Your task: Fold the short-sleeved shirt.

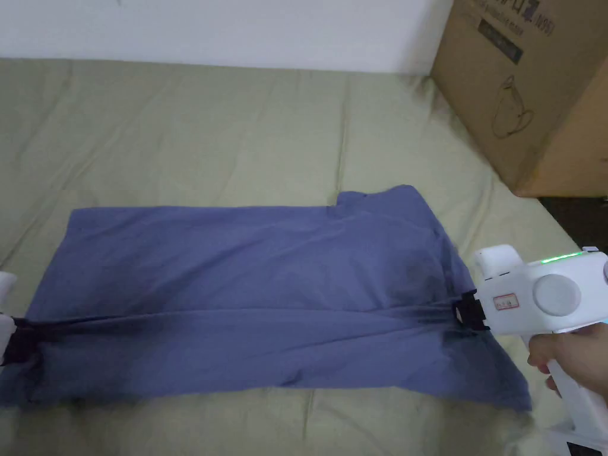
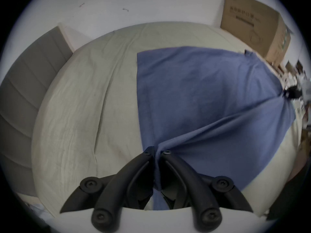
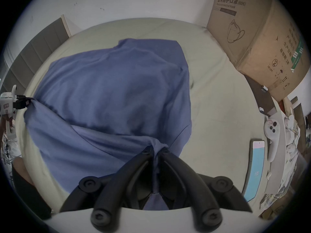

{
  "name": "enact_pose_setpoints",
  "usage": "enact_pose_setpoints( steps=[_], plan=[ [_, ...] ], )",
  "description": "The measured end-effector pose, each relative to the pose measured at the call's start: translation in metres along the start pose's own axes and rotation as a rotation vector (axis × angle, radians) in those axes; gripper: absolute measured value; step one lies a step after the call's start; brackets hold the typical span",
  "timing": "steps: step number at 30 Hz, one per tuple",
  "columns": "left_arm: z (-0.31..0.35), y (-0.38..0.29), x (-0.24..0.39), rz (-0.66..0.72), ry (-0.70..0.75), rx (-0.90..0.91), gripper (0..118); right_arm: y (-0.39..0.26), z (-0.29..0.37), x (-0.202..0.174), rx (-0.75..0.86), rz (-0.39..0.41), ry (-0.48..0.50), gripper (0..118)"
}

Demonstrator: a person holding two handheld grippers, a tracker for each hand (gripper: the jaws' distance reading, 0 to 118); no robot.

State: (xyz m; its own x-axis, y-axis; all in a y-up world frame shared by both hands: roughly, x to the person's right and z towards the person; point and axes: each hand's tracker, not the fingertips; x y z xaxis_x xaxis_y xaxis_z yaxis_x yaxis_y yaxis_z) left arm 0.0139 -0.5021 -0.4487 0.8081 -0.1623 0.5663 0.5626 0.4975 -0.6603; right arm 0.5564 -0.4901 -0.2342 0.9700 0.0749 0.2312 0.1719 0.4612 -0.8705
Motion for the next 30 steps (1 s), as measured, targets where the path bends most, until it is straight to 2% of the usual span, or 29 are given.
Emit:
enact_pose_setpoints(
  steps=[2,3,4,5,10,11,13,17,19,20,21,22,23,24,25,26,28,30],
  plan=[
    [0.008,-0.001,-0.003,0.019,0.082,0.046,53,-0.004,0.005,0.0,0.07,-0.031,-0.123,67],
    [0.015,-0.003,-0.009,0.067,0.115,0.072,71,-0.009,0.011,0.008,0.113,-0.047,-0.223,85],
    [0.026,-0.007,-0.014,0.115,0.109,0.101,85,-0.013,0.02,0.01,0.155,-0.036,-0.265,88],
    [0.038,-0.011,-0.02,0.163,0.096,0.123,90,-0.018,0.032,0.011,0.21,-0.016,-0.261,88],
    [0.114,-0.045,-0.011,0.198,0.084,0.253,93,-0.062,0.106,-0.003,0.361,0.01,-0.188,88],
    [0.129,-0.057,-0.003,0.192,0.075,0.267,92,-0.075,0.12,-0.003,0.377,0.005,-0.142,87],
    [0.147,-0.078,0.01,0.179,0.067,0.296,86,-0.098,0.138,-0.01,0.395,-0.001,-0.102,87],
    [0.144,-0.118,0.03,0.097,0.161,0.266,80,-0.132,0.158,-0.032,0.343,-0.017,-0.141,87],
    [0.138,-0.135,0.031,0.124,0.172,0.211,51,-0.146,0.165,-0.036,0.337,-0.052,-0.126,85],
    [0.135,-0.144,0.027,0.195,0.133,0.226,39,-0.152,0.171,-0.039,0.347,-0.075,-0.073,84],
    [0.135,-0.151,0.025,0.261,0.07,0.264,39,-0.16,0.177,-0.042,0.365,-0.085,-0.022,84],
    [0.133,-0.155,0.026,0.286,0.068,0.265,0,-0.164,0.181,-0.045,0.375,-0.088,-0.002,76],
    [0.133,-0.157,0.027,0.291,0.096,0.269,0,-0.166,0.184,-0.05,0.387,-0.074,-0.009,62],
    [0.132,-0.158,0.027,0.279,0.073,0.271,0,-0.169,0.186,-0.056,0.402,-0.055,-0.036,39],
    [0.13,-0.156,0.028,0.274,0.055,0.262,0,-0.17,0.187,-0.06,0.413,-0.044,-0.081,7],
    [0.129,-0.155,0.029,0.28,0.048,0.269,0,-0.171,0.188,-0.063,0.416,-0.042,-0.086,3],
    [0.128,-0.149,0.03,0.27,0.002,0.304,0,-0.168,0.188,-0.058,0.435,-0.092,-0.014,1],
    [0.123,-0.135,0.03,0.208,0.025,0.33,0,-0.163,0.187,-0.061,0.429,-0.11,-0.014,1]
  ],
)
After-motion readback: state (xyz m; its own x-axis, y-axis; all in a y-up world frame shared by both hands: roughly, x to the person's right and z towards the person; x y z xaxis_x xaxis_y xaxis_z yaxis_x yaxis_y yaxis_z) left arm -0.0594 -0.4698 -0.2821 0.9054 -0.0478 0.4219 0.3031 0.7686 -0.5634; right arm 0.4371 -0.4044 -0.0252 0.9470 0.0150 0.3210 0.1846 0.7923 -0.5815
